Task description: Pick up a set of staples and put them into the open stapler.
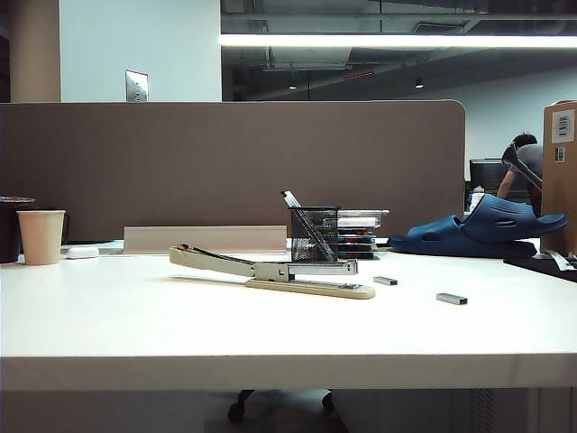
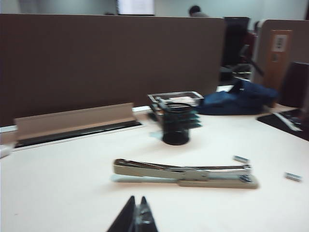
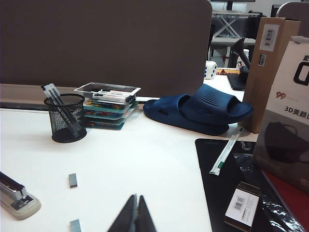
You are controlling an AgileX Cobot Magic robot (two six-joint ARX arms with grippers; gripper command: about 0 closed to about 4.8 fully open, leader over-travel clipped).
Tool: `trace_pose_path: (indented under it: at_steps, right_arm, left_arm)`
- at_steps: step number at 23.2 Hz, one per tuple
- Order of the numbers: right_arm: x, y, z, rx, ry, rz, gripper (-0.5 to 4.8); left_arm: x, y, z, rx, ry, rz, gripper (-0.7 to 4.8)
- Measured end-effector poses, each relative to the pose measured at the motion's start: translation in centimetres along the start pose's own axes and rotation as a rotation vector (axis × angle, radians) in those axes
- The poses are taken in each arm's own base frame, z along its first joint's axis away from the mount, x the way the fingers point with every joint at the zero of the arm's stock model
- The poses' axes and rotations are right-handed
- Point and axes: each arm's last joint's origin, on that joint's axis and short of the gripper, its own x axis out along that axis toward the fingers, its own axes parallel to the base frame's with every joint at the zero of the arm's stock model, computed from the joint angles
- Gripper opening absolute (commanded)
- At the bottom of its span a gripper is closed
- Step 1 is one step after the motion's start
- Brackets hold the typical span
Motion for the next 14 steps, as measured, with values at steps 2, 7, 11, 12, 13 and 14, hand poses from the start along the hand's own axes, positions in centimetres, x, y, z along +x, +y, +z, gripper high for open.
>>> trace_pose_path:
  at_steps: [2,7,11,12,13,14]
  right_arm:
    - [-0.4,0.0,1.6,0.001,0.016,0.000,-0.09]
    - [-1.4,0.0,5.4,0.005,0.055,-0.001,-0.09]
    - [-1.2,-0.1,7.3,0.011,0.141,-0.003,-0.09]
    - [-1.0,-0.1,7.8,0.012,0.160,-0.002,-0.09]
    - [-0.7,-0.1,8.3,0.014,0.190,-0.002,-0.09]
    - [-0.4,-0.1,8.7,0.015,0.208,-0.001,-0.09]
  left_arm:
    - [-0.3,-0.2,1.0,-0.012,0.023,-0.047,-0.05]
    - [-1.0,-0.8,2.3,-0.058,0.109,-0.142,-0.05]
    - [-0.9,-0.8,3.2,-0.070,0.135,-0.143,-0.05]
    - [-0.8,-0.7,3.2,-0.074,0.142,-0.146,-0.05]
    - [-0.6,-0.6,3.4,-0.082,0.156,-0.151,-0.05]
    - [-0.4,-0.6,3.5,-0.088,0.167,-0.159,-0.05]
